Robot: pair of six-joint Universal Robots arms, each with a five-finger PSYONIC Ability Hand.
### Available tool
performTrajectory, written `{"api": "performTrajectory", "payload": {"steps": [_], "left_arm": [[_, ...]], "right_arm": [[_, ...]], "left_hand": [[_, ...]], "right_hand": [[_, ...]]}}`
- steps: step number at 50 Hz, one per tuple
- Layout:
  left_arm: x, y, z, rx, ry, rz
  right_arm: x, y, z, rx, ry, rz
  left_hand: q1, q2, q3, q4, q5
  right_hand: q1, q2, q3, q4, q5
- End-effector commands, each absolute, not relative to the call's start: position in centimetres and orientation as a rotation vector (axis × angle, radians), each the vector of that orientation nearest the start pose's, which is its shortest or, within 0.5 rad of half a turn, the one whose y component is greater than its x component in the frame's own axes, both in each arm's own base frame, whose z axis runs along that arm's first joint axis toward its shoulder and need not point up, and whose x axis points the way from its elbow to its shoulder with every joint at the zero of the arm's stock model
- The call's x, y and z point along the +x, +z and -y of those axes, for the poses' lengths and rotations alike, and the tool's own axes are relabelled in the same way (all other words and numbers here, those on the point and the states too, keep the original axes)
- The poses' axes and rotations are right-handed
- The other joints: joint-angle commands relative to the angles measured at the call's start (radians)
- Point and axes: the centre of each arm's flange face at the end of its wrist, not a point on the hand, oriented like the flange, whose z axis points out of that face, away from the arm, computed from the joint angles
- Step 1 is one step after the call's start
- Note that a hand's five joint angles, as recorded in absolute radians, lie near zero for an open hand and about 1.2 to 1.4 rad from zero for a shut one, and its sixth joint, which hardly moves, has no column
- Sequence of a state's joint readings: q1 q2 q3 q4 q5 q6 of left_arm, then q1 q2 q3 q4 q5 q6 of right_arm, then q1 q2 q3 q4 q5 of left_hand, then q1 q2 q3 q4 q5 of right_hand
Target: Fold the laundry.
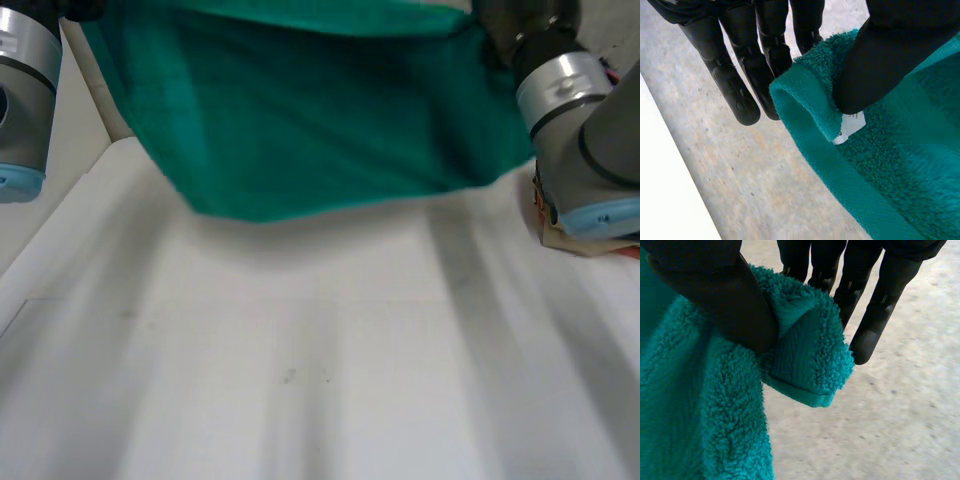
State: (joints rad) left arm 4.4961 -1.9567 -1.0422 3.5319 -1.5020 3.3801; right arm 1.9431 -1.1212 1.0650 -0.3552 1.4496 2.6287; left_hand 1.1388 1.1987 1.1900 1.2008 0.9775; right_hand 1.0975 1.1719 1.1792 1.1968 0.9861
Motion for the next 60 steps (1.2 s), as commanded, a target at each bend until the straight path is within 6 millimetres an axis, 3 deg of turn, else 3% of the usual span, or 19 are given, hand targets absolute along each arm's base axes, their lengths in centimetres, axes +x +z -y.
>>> {"api": "performTrajectory", "payload": {"steps": [1,5,6,8,9,11,12,13,14,18,22,26,30,34,40,50,60], "left_arm": [[-22.6,31.0,37.2,0.504,-2.58,-1.813],[-23.0,25.7,35.1,0.6,-2.442,-2.023],[-23.0,25.0,34.9,0.613,-2.419,-2.051],[-22.8,23.2,34.0,0.651,-2.361,-2.121],[-22.8,22.7,33.7,0.665,-2.346,-2.142],[-22.7,21.9,33.1,0.682,-2.323,-2.176],[-22.6,21.7,32.6,0.696,-2.314,-2.189],[-22.5,21.6,32.4,0.7,-2.31,-2.195],[-22.5,21.5,32.1,0.707,-2.307,-2.201],[-22.1,22.1,31.4,0.712,-2.317,-2.193],[-21.3,23.1,31.4,0.681,-2.334,-2.16],[-20.9,24.1,31.0,0.663,-2.36,-2.127],[-20.8,24.9,30.5,0.658,-2.384,-2.103],[-20.8,25.3,30.3,0.659,-2.396,-2.09],[-20.7,25.3,30.2,0.655,-2.393,-2.091],[-20.5,25.2,30.3,0.648,-2.385,-2.096],[-20.4,25.1,30.4,0.647,-2.384,-2.095]], "right_arm": [[29.2,26.6,32.8,-1.176,-2.375,-1.772],[28.5,22.0,30.9,-1.341,-2.212,-1.925],[28.1,20.2,30.1,-1.401,-2.141,-1.981],[27.8,18.5,29.3,-1.447,-2.065,-2.031],[27.5,17.0,28.7,-1.48,-1.993,-2.069],[27.4,16.3,28.4,-1.489,-1.958,-2.091],[27.3,16.1,28.3,-1.489,-1.949,-2.096],[27.1,16.0,28.3,-1.477,-1.94,-2.111],[27.1,16.0,28.3,-1.474,-1.94,-2.113],[27.0,16.7,28.6,-1.405,-1.959,-2.113],[26.7,21.0,28.5,-1.225,-2.018,-2.087],[26.4,23.3,28.4,-1.04,-1.93,-2.134],[24.8,25.1,29.7,-0.814,-1.805,-2.236],[24.1,23.3,31.6,-0.711,-1.554,-2.363],[25.0,21.0,31.2,-0.811,-1.33,-2.361],[25.7,17.4,30.3,-1.007,-1.223,-2.359],[29.2,15.2,28.3,-1.212,-1.235,-2.238]], "left_hand": [[0.257,0.198,0.206,0.195,0.244],[0.257,0.198,0.206,0.195,0.244],[0.257,0.198,0.206,0.195,0.244],[0.257,0.198,0.206,0.195,0.244],[0.257,0.198,0.206,0.195,0.244],[0.257,0.198,0.206,0.195,0.244],[0.257,0.198,0.206,0.195,0.244],[0.257,0.198,0.206,0.195,0.244],[0.257,0.198,0.206,0.195,0.244],[0.257,0.198,0.206,0.195,0.244],[0.257,0.198,0.206,0.195,0.244],[0.257,0.198,0.206,0.195,0.244],[0.257,0.198,0.206,0.195,0.244],[0.257,0.198,0.206,0.195,0.244],[0.257,0.198,0.206,0.195,0.244],[0.257,0.198,0.206,0.195,0.244],[0.257,0.198,0.206,0.195,0.244]], "right_hand": [[0.299,0.224,0.217,0.199,0.236],[0.299,0.224,0.217,0.199,0.236],[0.299,0.224,0.217,0.199,0.236],[0.25,0.176,0.169,0.151,0.187],[0.128,0.053,0.046,0.029,0.065],[-0.139,-0.213,-0.221,-0.238,-0.202],[-0.335,-0.41,-0.417,-0.435,-0.398],[-0.75,-0.824,-0.832,-0.849,-0.813],[-0.812,-0.887,-0.894,-0.912,-0.875],[-0.913,-0.987,-0.994,-1.012,-0.976],[-0.921,-0.996,-1.003,-1.021,-0.985],[-0.923,-0.997,-1.005,-1.022,-0.986],[-0.922,-0.996,-1.003,-1.021,-0.985],[-0.892,-0.967,-0.974,-0.992,-0.955],[-0.851,-0.925,-0.933,-0.95,-0.914],[-0.748,-0.823,-0.83,-0.848,-0.812],[-0.704,-0.779,-0.786,-0.804,-0.767]]}}
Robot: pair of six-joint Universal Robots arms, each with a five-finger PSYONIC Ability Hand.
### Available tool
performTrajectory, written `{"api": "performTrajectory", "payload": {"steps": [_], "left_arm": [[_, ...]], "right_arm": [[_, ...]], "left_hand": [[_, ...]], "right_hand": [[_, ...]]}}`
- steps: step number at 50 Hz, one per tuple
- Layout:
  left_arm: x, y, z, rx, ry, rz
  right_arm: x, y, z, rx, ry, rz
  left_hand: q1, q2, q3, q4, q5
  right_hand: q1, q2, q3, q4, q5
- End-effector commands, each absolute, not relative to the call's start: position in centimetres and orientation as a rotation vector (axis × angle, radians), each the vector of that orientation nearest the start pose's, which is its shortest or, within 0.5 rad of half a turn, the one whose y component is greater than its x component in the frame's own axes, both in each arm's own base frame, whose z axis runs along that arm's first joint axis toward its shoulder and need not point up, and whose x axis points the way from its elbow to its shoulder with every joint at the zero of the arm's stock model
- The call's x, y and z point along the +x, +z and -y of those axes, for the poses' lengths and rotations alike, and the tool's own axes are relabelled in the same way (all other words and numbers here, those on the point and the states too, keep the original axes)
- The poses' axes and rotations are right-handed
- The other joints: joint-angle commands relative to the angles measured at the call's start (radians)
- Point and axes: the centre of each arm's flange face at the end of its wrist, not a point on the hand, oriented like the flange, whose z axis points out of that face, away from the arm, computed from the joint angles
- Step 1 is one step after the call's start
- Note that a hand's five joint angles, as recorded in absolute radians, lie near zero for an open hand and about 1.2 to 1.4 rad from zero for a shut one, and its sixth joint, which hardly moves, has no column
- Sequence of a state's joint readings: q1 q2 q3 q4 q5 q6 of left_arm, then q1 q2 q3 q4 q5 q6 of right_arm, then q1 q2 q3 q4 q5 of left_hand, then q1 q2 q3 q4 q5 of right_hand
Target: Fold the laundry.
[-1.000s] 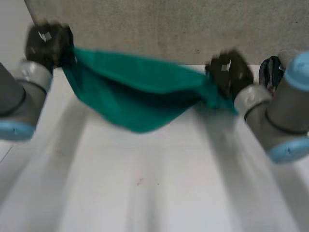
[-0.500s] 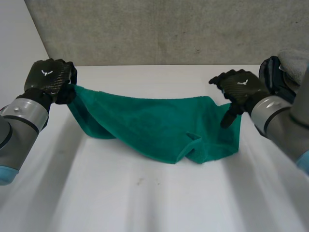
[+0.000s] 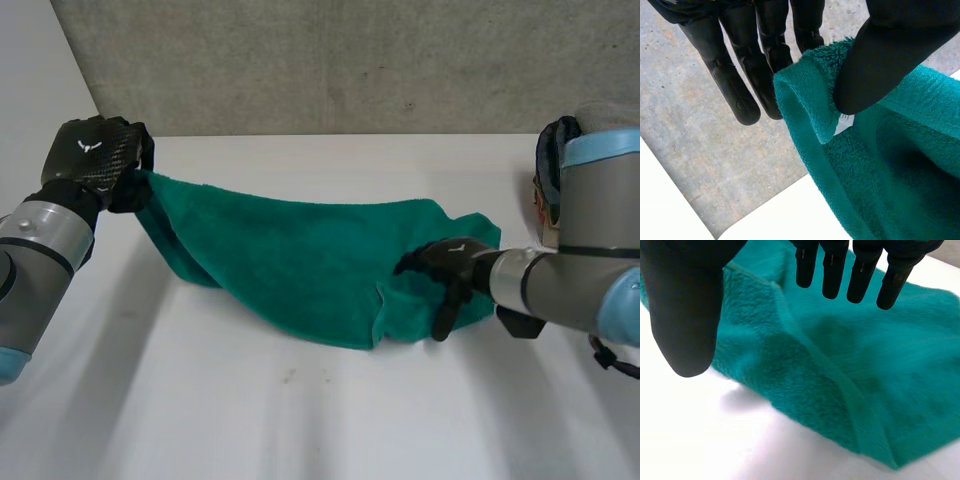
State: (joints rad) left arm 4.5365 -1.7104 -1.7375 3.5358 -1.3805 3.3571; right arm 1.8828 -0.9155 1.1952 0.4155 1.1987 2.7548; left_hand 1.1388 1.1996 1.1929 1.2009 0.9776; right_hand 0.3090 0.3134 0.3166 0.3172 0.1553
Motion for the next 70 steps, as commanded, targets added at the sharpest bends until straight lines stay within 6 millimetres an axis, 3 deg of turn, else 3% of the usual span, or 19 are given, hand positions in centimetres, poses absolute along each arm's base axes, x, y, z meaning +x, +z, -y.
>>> {"api": "performTrajectory", "payload": {"steps": [1,2,6,7,10,14,19,26,31,36,40,44,47,51,53,55,59,64,70], "left_arm": [[-20.4,25.1,30.4,0.647,-2.383,-2.097],[-20.4,25.1,30.4,0.644,-2.383,-2.098],[-20.1,25.2,30.6,0.63,-2.378,-2.093],[-20.0,25.2,30.7,0.628,-2.377,-2.092],[-19.6,25.9,31.0,0.607,-2.387,-2.067],[-18.7,28.3,30.7,0.568,-2.433,-1.985],[-17.3,30.8,30.3,0.531,-2.462,-1.911],[-16.7,31.7,29.1,0.61,-2.41,-2.009],[-16.7,30.4,28.2,0.635,-2.277,-2.189],[-16.7,26.3,28.8,0.652,-2.037,-2.443],[-17.5,22.9,30.4,0.793,-1.878,-2.479],[-19.8,21.3,33.0,0.969,-1.839,-2.385],[-21.0,22.4,34.9,0.962,-1.911,-2.297],[-22.2,26.8,39.3,0.841,-2.18,-2.022],[-22.7,30.6,41.2,0.754,-2.399,-1.789],[-22.7,34.2,42.2,0.65,-2.595,-1.571],[-22.2,37.6,42.9,0.505,-2.812,-1.327],[-22.1,36.7,42.7,0.473,-2.822,-1.385],[-21.9,31.4,41.9,0.512,-2.688,-1.645]], "right_arm": [[29.4,15.2,28.2,-1.218,-1.243,-2.23],[29.6,15.2,28.1,-1.225,-1.252,-2.221],[30.0,15.6,28.5,-1.226,-1.326,-2.183],[30.2,16.2,28.7,-1.225,-1.374,-2.163],[29.8,17.7,29.2,-1.211,-1.466,-2.152],[28.9,22.3,29.1,-1.184,-1.644,-2.121],[25.4,28.0,28.7,-1.291,-1.884,-2.152],[21.8,32.7,25.8,-1.509,-2.01,-2.276],[20.6,32.5,24.0,-1.592,-1.935,-2.38],[20.7,30.5,23.7,-1.647,-1.815,-2.421],[21.8,26.7,25.6,-1.695,-1.628,-2.466],[22.9,25.0,28.8,-1.648,-1.682,-2.467],[23.8,25.9,32.2,-1.497,-1.939,-2.427],[24.9,29.7,36.2,-1.204,-2.396,-2.231],[25.4,32.6,37.7,-1.03,-2.67,-2.005],[25.7,34.2,38.3,-0.926,-2.815,-1.842],[25.8,37.5,38.3,-0.715,-3.058,-1.485],[26.0,37.1,37.6,-0.657,-3.072,-1.394],[25.7,32.7,37.4,-0.758,-2.926,-1.608]], "left_hand": [[0.257,0.197,0.203,0.195,0.244],[0.257,0.197,0.203,0.195,0.244],[0.257,0.197,0.203,0.195,0.244],[0.257,0.197,0.203,0.195,0.244],[0.257,0.197,0.203,0.195,0.244],[0.257,0.197,0.203,0.195,0.244],[0.257,0.197,0.203,0.195,0.244],[0.257,0.197,0.203,0.195,0.244],[0.257,0.197,0.203,0.195,0.244],[0.257,0.197,0.203,0.195,0.244],[0.257,0.197,0.203,0.195,0.244],[0.257,0.197,0.203,0.195,0.244],[0.257,0.197,0.203,0.195,0.244],[0.257,0.197,0.203,0.195,0.244],[0.257,0.197,0.203,0.195,0.244],[0.257,0.197,0.203,0.195,0.244],[0.257,0.197,0.203,0.195,0.244],[0.257,0.197,0.203,0.195,0.244],[0.257,0.197,0.203,0.195,0.244]], "right_hand": [[0.093,0.089,0.085,0.085,0.072],[0.113,0.109,0.106,0.105,0.093],[1.024,1.02,1.016,1.016,1.003],[1.087,1.082,1.079,1.078,1.066],[1.087,1.083,1.08,1.079,1.066],[1.087,1.083,1.08,1.079,1.066],[1.087,1.083,1.08,1.079,1.066],[1.087,1.083,1.08,1.079,1.066],[1.087,1.083,1.08,1.079,1.066],[1.087,1.083,1.08,1.079,1.066],[1.087,1.083,1.08,1.079,1.066],[1.087,1.083,1.08,1.079,1.066],[1.087,1.083,1.08,1.079,1.066],[1.087,1.083,1.08,1.079,1.066],[1.087,1.083,1.08,1.079,1.066],[1.087,1.083,1.08,1.079,1.066],[1.087,1.083,1.08,1.079,1.066],[1.087,1.083,1.08,1.079,1.066],[1.087,1.083,1.08,1.079,1.066]]}}
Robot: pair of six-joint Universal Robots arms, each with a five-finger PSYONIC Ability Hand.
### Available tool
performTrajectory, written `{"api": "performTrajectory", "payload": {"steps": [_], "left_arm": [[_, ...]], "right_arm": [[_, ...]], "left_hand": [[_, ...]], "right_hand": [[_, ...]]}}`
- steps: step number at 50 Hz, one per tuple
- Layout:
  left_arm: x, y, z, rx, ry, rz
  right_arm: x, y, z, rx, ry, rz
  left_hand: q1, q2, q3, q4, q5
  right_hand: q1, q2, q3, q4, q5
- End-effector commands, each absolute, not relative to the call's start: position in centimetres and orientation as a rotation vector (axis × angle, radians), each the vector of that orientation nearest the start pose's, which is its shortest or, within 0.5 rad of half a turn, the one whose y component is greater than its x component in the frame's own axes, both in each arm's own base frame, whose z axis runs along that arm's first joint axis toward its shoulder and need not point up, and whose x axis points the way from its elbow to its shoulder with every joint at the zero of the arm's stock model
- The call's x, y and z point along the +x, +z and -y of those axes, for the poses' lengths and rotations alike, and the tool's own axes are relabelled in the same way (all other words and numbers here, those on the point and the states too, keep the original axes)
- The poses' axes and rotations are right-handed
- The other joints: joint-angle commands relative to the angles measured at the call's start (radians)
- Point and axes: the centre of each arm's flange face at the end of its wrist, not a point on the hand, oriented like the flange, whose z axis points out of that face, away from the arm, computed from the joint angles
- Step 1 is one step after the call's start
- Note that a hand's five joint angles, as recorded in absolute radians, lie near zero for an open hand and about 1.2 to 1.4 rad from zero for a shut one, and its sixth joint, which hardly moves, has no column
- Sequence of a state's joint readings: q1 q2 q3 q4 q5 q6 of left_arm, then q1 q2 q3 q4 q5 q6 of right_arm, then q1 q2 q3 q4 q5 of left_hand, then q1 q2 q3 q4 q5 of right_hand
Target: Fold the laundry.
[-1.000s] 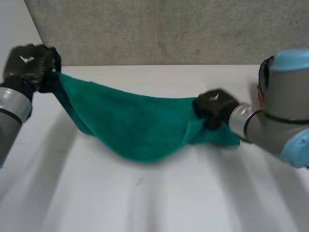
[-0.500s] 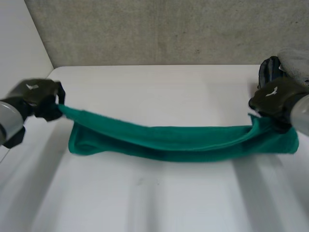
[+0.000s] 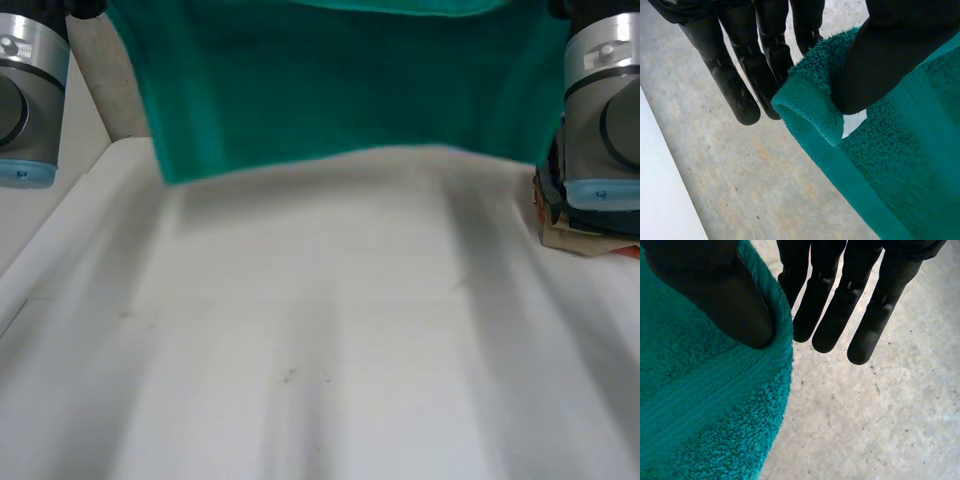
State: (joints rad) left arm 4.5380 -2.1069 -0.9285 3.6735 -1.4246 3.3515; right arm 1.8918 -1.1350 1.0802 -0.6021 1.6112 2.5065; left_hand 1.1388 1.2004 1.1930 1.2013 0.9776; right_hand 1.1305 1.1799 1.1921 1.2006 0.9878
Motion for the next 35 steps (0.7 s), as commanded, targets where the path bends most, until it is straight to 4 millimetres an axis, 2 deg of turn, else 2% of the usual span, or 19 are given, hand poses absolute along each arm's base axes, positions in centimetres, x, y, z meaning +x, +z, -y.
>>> {"api": "performTrajectory", "payload": {"steps": [1,2,3,4,5,6,8,9,10,14,15,19,24,26,29,35], "left_arm": [[-21.9,29.9,41.4,0.527,-2.649,-1.717],[-21.9,29.1,41.1,0.535,-2.627,-1.753],[-21.9,28.2,40.8,0.539,-2.605,-1.788],[-21.8,27.3,40.6,0.547,-2.58,-1.826],[-21.7,25.6,40.0,0.559,-2.528,-1.896],[-21.7,24.8,39.8,0.564,-2.505,-1.928],[-21.6,23.3,39.1,0.575,-2.458,-1.99],[-21.5,21.8,38.4,0.589,-2.409,-2.052],[-21.4,21.1,38.1,0.594,-2.387,-2.079],[-21.3,18.8,36.5,0.626,-2.303,-2.185],[-21.3,18.4,36.1,0.633,-2.292,-2.201],[-21.2,18.2,35.0,0.655,-2.275,-2.23],[-21.1,18.8,34.0,0.668,-2.286,-2.223],[-21.0,19.0,33.7,0.668,-2.286,-2.223],[-21.0,19.5,33.3,0.667,-2.299,-2.212],[-20.9,19.9,32.7,0.666,-2.304,-2.206]], "right_arm": [[25.6,31.9,37.3,-0.777,-2.897,-1.652],[25.5,31.1,37.2,-0.797,-2.864,-1.692],[25.3,29.2,36.9,-0.846,-2.789,-1.785],[25.3,28.2,36.7,-0.871,-2.746,-1.833],[25.1,27.1,36.6,-0.896,-2.7,-1.885],[24.9,24.7,36.2,-0.95,-2.596,-1.99],[24.8,22.2,35.6,-1.006,-2.475,-2.098],[24.6,21.1,35.3,-1.031,-2.416,-2.148],[24.3,19.0,34.5,-1.079,-2.298,-2.236],[23.8,15.4,32.6,-1.166,-2.059,-2.389],[23.7,15.1,32.3,-1.177,-2.028,-2.405],[23.5,14.5,31.2,-1.211,-1.923,-2.455],[23.6,15.5,30.6,-1.25,-1.857,-2.441],[23.6,17.1,30.6,-1.259,-1.866,-2.407],[23.7,19.3,30.4,-1.283,-1.862,-2.361],[24.2,21.0,30.7,-1.379,-1.755,-2.297]], "left_hand": [[0.257,0.196,0.203,0.195,0.244],[0.257,0.196,0.203,0.195,0.244],[0.257,0.196,0.203,0.195,0.244],[0.257,0.196,0.203,0.195,0.244],[0.257,0.196,0.203,0.195,0.244],[0.257,0.196,0.203,0.195,0.244],[0.257,0.196,0.203,0.195,0.244],[0.257,0.196,0.203,0.195,0.244],[0.257,0.196,0.203,0.195,0.244],[0.257,0.196,0.203,0.195,0.244],[0.257,0.196,0.203,0.195,0.244],[0.257,0.196,0.203,0.195,0.244],[0.257,0.196,0.203,0.195,0.244],[0.257,0.196,0.203,0.195,0.244],[0.257,0.196,0.203,0.195,0.244],[0.257,0.196,0.203,0.195,0.244]], "right_hand": [[0.266,0.216,0.204,0.196,0.234],[0.266,0.216,0.204,0.196,0.234],[0.266,0.216,0.204,0.196,0.234],[0.266,0.216,0.204,0.196,0.234],[0.266,0.216,0.204,0.196,0.234],[0.266,0.216,0.204,0.196,0.234],[0.266,0.216,0.204,0.196,0.234],[0.266,0.216,0.204,0.196,0.234],[0.266,0.216,0.204,0.196,0.234],[0.266,0.216,0.204,0.196,0.234],[0.266,0.216,0.204,0.196,0.234],[0.206,0.156,0.144,0.136,0.174],[-0.41,-0.46,-0.472,-0.481,-0.442],[-0.587,-0.636,-0.648,-0.657,-0.618],[-0.675,-0.725,-0.737,-0.745,-0.707],[-0.687,-0.737,-0.749,-0.757,-0.719]]}}
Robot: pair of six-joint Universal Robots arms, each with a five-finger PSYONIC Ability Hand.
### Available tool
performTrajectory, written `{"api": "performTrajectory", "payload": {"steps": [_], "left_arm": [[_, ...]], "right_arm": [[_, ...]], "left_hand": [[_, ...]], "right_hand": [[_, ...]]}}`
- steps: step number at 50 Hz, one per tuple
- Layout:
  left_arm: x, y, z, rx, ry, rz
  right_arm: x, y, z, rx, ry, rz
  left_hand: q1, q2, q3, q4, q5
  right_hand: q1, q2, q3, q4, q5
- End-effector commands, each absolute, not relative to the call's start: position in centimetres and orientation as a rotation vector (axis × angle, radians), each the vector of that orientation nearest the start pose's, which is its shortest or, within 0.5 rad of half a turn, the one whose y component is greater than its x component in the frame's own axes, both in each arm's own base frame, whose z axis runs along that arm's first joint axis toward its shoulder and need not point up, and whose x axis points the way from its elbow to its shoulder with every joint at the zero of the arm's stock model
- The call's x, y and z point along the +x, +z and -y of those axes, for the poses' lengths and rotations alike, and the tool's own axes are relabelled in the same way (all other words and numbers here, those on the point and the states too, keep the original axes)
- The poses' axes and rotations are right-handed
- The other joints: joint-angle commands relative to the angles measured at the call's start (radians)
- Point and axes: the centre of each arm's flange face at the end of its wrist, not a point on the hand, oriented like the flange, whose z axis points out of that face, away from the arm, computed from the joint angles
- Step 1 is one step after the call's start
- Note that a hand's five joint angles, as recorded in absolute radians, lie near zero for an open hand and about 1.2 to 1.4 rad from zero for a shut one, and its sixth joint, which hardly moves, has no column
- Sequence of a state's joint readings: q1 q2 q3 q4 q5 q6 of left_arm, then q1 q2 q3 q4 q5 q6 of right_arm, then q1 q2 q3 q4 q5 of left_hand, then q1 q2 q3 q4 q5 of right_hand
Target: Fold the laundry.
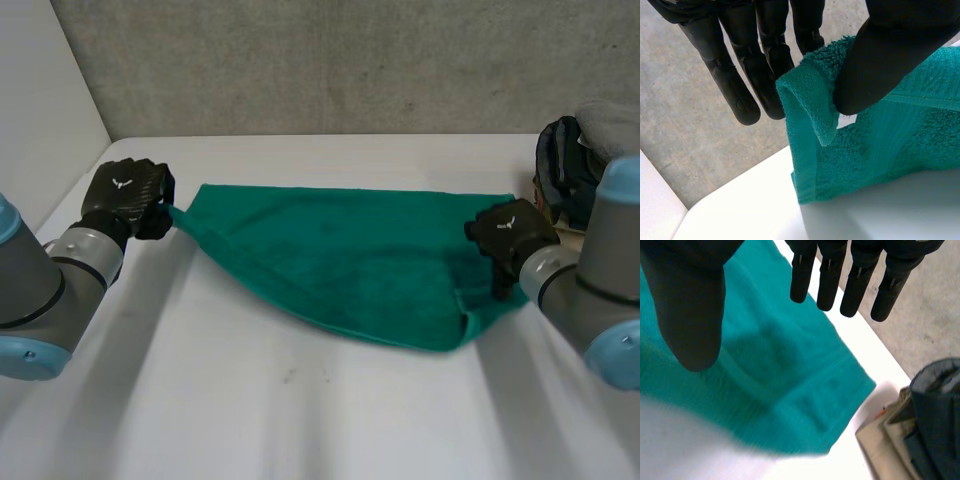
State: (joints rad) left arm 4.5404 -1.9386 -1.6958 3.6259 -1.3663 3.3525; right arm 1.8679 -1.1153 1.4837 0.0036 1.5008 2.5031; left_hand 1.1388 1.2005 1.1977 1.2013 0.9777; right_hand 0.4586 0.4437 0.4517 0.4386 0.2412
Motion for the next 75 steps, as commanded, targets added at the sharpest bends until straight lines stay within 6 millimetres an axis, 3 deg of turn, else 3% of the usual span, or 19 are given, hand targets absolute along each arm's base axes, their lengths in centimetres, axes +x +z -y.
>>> {"api": "performTrajectory", "payload": {"steps": [1,9,13,28,42,45,46,48,53,56,58,61,68,75], "left_arm": [[-20.9,19.8,32.6,0.668,-2.301,-2.207],[-20.9,19.6,32.3,0.681,-2.297,-2.221],[-20.9,19.5,32.3,0.685,-2.295,-2.225],[-20.9,19.3,32.2,0.686,-2.288,-2.233],[-20.7,19.4,32.3,0.678,-2.289,-2.228],[-20.7,19.4,32.3,0.678,-2.287,-2.23],[-20.7,19.4,32.3,0.678,-2.286,-2.232],[-20.7,19.4,32.3,0.678,-2.287,-2.23],[-20.6,20.0,32.3,0.671,-2.302,-2.21],[-20.1,21.3,32.1,0.651,-2.32,-2.18],[-19.6,22.2,32.0,0.633,-2.324,-2.164],[-18.3,23.9,31.9,0.585,-2.32,-2.142],[-17.2,26.0,30.3,0.581,-2.299,-2.171],[-16.9,26.5,27.3,0.601,-2.17,-2.321]], "right_arm": [[24.4,20.8,30.8,-1.402,-1.731,-2.281],[25.1,17.3,31.2,-1.789,-1.467,-2.142],[25.0,16.0,30.9,-1.901,-1.401,-2.109],[23.7,14.3,32.3,-1.875,-1.506,-2.122],[22.8,13.3,32.3,-1.853,-1.491,-2.159],[22.8,13.2,32.3,-1.849,-1.486,-2.161],[22.7,13.2,32.3,-1.846,-1.488,-2.164],[22.8,13.2,32.4,-1.836,-1.504,-2.162],[22.1,13.4,33.2,-1.717,-1.576,-2.218],[20.8,15.2,33.4,-1.576,-1.636,-2.275],[19.8,18.4,33.2,-1.486,-1.746,-2.286],[18.4,21.6,32.7,-1.402,-1.856,-2.296],[16.7,24.3,30.4,-1.362,-1.865,-2.352],[15.1,27.1,26.1,-1.393,-1.688,-2.478]], "left_hand": [[0.257,0.196,0.199,0.195,0.244],[0.257,0.196,0.199,0.195,0.244],[0.257,0.196,0.199,0.195,0.244],[0.257,0.196,0.199,0.195,0.244],[0.257,0.196,0.199,0.195,0.244],[0.257,0.196,0.199,0.195,0.244],[0.257,0.196,0.199,0.195,0.244],[0.257,0.196,0.199,0.195,0.244],[0.257,0.196,0.199,0.195,0.244],[0.257,0.196,0.199,0.195,0.244],[0.257,0.196,0.199,0.195,0.244],[0.257,0.196,0.199,0.195,0.244],[0.257,0.196,0.199,0.195,0.244],[0.257,0.196,0.199,0.195,0.244]], "right_hand": [[-0.004,0.011,0.003,0.016,0.039],[0.037,0.052,0.044,0.057,0.08],[0.046,0.061,0.053,0.066,0.089],[0.149,0.164,0.156,0.169,0.192],[0.213,0.228,0.22,0.233,0.256],[0.368,0.383,0.375,0.388,0.411],[0.639,0.654,0.646,0.659,0.682],[0.936,0.951,0.943,0.956,0.979],[0.938,0.953,0.945,0.958,0.981],[0.938,0.953,0.945,0.958,0.981],[0.938,0.953,0.945,0.958,0.981],[0.938,0.953,0.945,0.958,0.981],[0.938,0.953,0.945,0.958,0.981],[0.938,0.953,0.945,0.958,0.981]]}}
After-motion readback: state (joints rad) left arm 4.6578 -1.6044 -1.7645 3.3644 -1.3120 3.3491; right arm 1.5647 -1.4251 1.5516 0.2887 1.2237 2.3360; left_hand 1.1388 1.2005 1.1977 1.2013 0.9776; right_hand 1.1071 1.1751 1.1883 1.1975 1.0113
